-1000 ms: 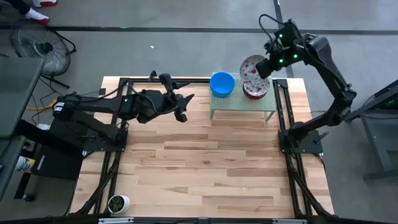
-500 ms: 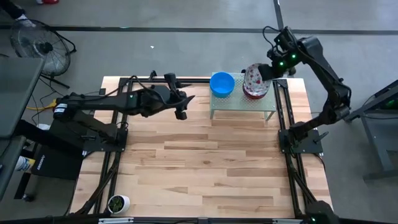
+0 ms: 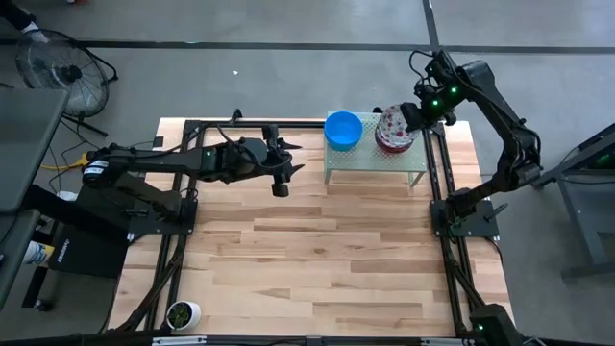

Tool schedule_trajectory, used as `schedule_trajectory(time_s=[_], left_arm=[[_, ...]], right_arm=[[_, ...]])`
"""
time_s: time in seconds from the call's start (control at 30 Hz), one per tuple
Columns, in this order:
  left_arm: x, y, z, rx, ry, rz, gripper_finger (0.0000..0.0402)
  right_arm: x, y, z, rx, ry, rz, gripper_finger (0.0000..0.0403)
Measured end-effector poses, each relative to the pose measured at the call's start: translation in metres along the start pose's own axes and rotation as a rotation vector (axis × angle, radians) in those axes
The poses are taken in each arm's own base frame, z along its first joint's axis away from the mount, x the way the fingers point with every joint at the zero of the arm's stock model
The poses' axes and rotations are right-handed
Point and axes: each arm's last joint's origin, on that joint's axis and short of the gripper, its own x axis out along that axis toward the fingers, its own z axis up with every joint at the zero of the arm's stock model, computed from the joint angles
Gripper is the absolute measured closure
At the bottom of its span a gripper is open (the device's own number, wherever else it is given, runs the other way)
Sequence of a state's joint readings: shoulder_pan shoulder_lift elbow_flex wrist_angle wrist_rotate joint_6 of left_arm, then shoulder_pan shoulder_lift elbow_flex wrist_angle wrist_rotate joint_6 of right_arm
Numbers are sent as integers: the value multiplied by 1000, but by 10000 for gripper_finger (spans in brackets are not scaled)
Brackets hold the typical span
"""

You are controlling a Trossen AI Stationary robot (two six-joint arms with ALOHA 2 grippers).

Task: Pick & Place Mini bowls
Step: Stack the white bowl on the white bowls on the shelf

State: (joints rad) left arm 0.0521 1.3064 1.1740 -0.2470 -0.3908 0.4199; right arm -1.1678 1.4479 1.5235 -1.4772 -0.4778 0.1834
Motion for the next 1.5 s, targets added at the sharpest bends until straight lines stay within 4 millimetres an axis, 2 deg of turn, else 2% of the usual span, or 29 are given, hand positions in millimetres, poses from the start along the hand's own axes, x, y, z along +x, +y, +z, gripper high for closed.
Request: schedule_trajectory(time_s=[0.3,0.57,0.77,1.23,1.4,1.5], left_arm=[[1,-2,-1,-25,-18,-36,184],[1,-3,-1,-52,-28,-64,184],[1,-3,-1,-56,-28,-64,184],[1,-3,-1,-66,-27,-64,184],[1,-3,-1,-74,-26,-64,184],[1,-3,-1,-77,-26,-64,184]], right_arm=[[13,-5,7,72,88,-12,368],[15,-5,11,57,67,-5,362],[14,-5,11,55,70,-2,335],[-20,11,14,-21,-48,-22,233],[-29,6,11,-18,-58,-130,225],[-34,6,11,-24,-75,-120,232]])
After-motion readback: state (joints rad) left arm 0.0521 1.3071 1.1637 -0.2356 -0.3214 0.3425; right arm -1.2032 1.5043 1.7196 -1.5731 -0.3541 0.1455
